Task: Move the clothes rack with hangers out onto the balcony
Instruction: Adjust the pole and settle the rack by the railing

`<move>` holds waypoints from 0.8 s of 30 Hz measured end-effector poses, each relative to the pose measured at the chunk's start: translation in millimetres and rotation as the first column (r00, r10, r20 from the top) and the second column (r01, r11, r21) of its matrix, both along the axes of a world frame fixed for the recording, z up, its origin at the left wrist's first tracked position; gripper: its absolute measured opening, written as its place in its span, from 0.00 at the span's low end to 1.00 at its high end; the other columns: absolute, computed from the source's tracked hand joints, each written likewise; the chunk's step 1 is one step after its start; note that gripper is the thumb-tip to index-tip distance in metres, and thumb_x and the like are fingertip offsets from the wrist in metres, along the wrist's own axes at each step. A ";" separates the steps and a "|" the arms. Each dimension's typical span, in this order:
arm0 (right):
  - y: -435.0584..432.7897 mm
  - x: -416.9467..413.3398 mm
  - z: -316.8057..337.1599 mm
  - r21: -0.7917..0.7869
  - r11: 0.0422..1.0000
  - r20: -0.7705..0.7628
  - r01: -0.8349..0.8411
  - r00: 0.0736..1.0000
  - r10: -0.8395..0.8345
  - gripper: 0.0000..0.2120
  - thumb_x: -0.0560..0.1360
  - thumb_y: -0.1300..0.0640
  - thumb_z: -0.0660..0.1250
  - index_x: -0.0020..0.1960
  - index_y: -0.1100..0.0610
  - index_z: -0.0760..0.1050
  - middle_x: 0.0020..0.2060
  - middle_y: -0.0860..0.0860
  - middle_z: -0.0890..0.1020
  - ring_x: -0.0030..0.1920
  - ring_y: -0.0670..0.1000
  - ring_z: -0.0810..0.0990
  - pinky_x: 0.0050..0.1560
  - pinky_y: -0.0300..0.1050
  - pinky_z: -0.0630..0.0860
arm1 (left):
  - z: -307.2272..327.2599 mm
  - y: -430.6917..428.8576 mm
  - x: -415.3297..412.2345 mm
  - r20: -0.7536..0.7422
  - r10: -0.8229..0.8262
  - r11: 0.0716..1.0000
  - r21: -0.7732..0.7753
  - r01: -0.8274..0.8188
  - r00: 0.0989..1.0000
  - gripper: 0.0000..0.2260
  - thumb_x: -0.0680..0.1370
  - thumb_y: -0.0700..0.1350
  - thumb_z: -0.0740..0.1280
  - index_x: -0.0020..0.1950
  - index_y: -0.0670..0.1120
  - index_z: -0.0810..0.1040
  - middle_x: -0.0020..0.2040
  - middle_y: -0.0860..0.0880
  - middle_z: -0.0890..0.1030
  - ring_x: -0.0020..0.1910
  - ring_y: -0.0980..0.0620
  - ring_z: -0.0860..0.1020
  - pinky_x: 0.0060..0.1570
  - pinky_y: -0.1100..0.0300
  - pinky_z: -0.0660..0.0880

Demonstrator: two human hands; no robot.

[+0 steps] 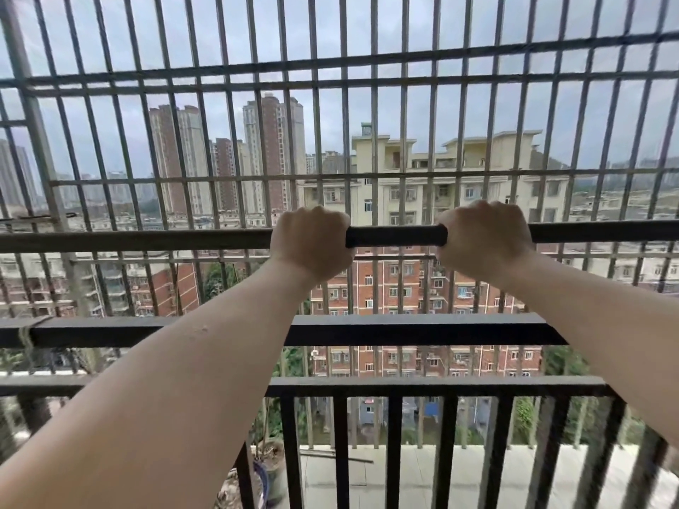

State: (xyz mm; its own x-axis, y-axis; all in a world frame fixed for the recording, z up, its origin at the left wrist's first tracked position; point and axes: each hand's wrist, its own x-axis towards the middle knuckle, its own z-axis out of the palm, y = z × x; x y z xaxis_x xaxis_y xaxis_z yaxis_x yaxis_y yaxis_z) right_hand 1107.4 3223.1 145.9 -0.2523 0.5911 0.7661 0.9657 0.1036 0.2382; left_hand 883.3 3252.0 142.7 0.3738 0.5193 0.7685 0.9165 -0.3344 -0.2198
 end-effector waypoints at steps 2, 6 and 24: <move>0.5 0.2 1.6 0.003 1.000 0.017 -0.011 1.000 0.011 0.18 0.73 0.58 0.62 0.25 0.53 0.63 0.18 0.46 0.65 0.17 0.45 0.63 0.24 0.33 0.56 | 1.0 -1.6 -0.1 0.011 0.009 1.000 -0.027 -0.009 1.000 0.12 0.77 0.48 0.61 0.34 0.48 0.73 0.26 0.53 0.73 0.24 0.54 0.75 0.26 0.62 0.72; 2.4 -0.4 0.6 0.024 1.000 0.040 -0.013 0.999 0.012 0.19 0.71 0.55 0.63 0.24 0.52 0.61 0.17 0.45 0.64 0.17 0.45 0.61 0.25 0.32 0.55 | -0.7 -3.9 0.2 0.026 0.022 1.000 -0.022 -0.021 0.999 0.12 0.77 0.47 0.62 0.33 0.48 0.71 0.25 0.53 0.72 0.23 0.56 0.73 0.23 0.65 0.66; -42.3 -0.8 -8.1 -0.016 0.995 -0.044 -0.094 0.995 0.093 0.08 0.73 0.54 0.66 0.39 0.56 0.71 0.27 0.46 0.72 0.24 0.44 0.68 0.29 0.35 0.62 | -11.7 -50.5 5.3 0.011 -0.073 0.996 -0.051 0.073 0.997 0.13 0.76 0.50 0.65 0.58 0.49 0.73 0.43 0.52 0.78 0.40 0.53 0.76 0.52 0.51 0.74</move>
